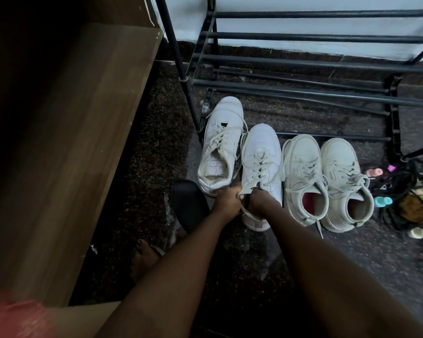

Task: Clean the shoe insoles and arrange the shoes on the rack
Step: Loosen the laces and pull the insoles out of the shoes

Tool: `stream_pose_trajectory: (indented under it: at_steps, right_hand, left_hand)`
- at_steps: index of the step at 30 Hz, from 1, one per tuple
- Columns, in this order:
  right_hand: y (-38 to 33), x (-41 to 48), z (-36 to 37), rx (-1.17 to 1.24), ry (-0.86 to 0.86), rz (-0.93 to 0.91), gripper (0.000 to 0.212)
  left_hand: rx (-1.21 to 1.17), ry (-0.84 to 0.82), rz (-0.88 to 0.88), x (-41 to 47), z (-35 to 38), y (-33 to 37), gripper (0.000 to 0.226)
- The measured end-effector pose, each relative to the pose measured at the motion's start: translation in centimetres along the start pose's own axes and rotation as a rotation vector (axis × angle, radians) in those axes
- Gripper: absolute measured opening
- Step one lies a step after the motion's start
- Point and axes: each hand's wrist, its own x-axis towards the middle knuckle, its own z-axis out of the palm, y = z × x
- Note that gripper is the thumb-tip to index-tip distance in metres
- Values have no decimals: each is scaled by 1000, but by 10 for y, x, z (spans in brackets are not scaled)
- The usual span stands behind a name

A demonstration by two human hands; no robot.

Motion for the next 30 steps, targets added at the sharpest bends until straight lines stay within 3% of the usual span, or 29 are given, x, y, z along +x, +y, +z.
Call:
stream_pose_trajectory:
  at_steps: [4,10,20,23,26,30]
  right_hand:
    - [4,2,0,4,9,-40,55]
    - [5,-21,-14,-8,85,-90,32]
    - [12,-45,-35,445,189,-81,16]
    - [16,-52,-38,331,179,-183,13]
    - [14,-63,-31,252,164,-267,15]
    - [14,-74,-24,243,232,-262,42]
  left_hand:
    - [77,9,11,2,1,0,31]
    - [209,13,-6,0,6,4,29]
    - [337,54,-151,6,23,12,48]
    - [346,21,-104,10,20,13,50]
    - [318,-4,-65,7,16,11,42]
    - [190,0,-63,-6,13,5,41]
